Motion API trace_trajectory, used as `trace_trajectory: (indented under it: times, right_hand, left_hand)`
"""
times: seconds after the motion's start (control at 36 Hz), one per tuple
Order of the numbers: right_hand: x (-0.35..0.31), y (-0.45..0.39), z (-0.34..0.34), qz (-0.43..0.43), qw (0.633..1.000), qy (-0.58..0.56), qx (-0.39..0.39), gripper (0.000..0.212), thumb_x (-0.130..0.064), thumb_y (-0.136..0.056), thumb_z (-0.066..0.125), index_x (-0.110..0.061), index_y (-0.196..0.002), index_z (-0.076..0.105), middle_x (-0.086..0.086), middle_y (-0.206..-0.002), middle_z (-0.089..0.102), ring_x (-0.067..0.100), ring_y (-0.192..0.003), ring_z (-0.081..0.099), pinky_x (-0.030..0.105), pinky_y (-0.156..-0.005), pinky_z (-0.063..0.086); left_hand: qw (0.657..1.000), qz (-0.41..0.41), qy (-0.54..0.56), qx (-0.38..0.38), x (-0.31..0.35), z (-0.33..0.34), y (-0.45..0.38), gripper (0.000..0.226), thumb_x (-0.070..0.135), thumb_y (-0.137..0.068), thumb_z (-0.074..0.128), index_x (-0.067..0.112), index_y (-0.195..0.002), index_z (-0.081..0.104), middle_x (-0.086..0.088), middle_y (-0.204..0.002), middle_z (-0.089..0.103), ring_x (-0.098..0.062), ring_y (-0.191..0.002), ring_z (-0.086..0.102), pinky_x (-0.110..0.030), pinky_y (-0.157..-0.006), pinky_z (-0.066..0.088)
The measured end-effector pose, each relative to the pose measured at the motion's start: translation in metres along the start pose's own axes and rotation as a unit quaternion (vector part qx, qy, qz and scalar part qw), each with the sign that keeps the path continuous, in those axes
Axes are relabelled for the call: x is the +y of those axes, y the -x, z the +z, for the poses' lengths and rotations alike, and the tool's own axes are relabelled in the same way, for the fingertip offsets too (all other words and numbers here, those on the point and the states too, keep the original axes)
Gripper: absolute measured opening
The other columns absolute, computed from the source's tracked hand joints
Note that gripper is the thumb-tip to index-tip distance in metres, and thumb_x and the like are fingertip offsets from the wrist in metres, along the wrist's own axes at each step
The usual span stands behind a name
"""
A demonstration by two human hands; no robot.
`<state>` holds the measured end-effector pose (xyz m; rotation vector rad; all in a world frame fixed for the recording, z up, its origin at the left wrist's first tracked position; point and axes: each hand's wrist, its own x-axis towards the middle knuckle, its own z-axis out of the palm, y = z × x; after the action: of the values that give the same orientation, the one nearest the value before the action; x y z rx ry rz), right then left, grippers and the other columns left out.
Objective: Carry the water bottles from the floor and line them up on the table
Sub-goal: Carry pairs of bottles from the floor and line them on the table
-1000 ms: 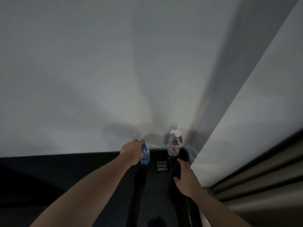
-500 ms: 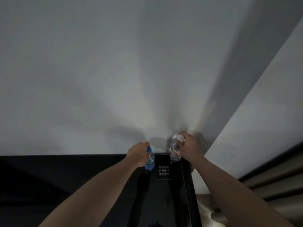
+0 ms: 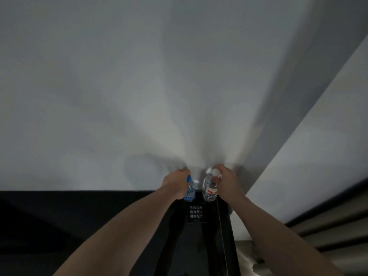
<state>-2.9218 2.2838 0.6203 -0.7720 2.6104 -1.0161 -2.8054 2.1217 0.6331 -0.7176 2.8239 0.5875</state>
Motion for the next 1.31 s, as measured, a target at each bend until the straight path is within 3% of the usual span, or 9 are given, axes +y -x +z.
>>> trace_trajectory:
  times: [0.33,0.47,0.61,0.97,1.08,1.31]
  right_hand:
    - [0.000,-0.005,0.011,0.020,1.000,-0.010,0.020,0.016,-0.010,-0.091,0.064,-0.016,-0.106,0.060,0.011,-0.104,0.063,0.029,-0.094,0.060,0.049,-0.084,0.052]
    - [-0.001,-0.003,0.009,0.012,1.000,-0.012,0.025,0.016,-0.012,-0.091,0.065,-0.016,-0.106,0.060,0.009,-0.104,0.064,0.028,-0.094,0.060,0.045,-0.084,0.050]
    - [-0.001,-0.002,0.009,0.017,1.000,-0.014,0.023,0.016,-0.011,-0.091,0.064,-0.015,-0.106,0.061,0.010,-0.103,0.064,0.028,-0.094,0.060,0.047,-0.084,0.051]
    - [-0.005,-0.004,0.003,0.026,0.999,-0.030,0.008,0.010,-0.015,-0.092,0.065,-0.016,-0.099,0.058,0.008,-0.101,0.065,0.025,-0.092,0.061,0.042,-0.081,0.052]
    - [-0.007,-0.004,0.003,0.016,0.999,-0.042,0.009,0.013,-0.016,-0.091,0.068,-0.013,-0.097,0.058,0.009,-0.098,0.065,0.024,-0.088,0.059,0.035,-0.074,0.046]
    - [-0.011,-0.002,-0.002,0.013,0.999,-0.029,-0.019,0.016,-0.020,-0.092,0.067,-0.010,-0.102,0.058,0.010,-0.100,0.065,0.027,-0.093,0.060,0.045,-0.084,0.050]
  left_hand:
    - [0.999,-0.008,0.033,-0.005,0.004,0.014,-0.011,0.035,0.011,-0.097,0.060,0.022,-0.130,0.054,-0.003,-0.125,0.061,-0.025,-0.107,0.061,-0.037,-0.091,0.052]
    - [0.998,-0.005,0.063,-0.022,0.002,0.014,-0.018,0.048,0.022,-0.103,0.054,0.025,-0.150,0.041,-0.005,-0.145,0.053,-0.026,-0.128,0.054,-0.038,-0.105,0.046]
    - [0.992,-0.026,0.121,-0.033,0.005,0.019,-0.019,0.043,0.025,-0.104,0.052,0.021,-0.146,0.042,-0.012,-0.133,0.060,-0.028,-0.112,0.061,-0.039,-0.095,0.052]
    - [0.976,-0.067,0.208,-0.013,0.016,0.026,-0.024,0.032,0.024,-0.099,0.060,0.019,-0.131,0.056,-0.011,-0.124,0.064,-0.028,-0.108,0.063,-0.040,-0.095,0.053]
    - [0.975,-0.064,0.211,-0.013,0.017,0.027,-0.025,0.030,0.023,-0.099,0.059,0.021,-0.129,0.057,-0.011,-0.121,0.066,-0.029,-0.105,0.064,-0.039,-0.092,0.054]
    - [0.979,-0.059,0.195,-0.006,0.014,0.025,-0.025,0.030,0.024,-0.099,0.059,0.021,-0.129,0.057,-0.010,-0.120,0.067,-0.027,-0.104,0.064,-0.035,-0.088,0.052]
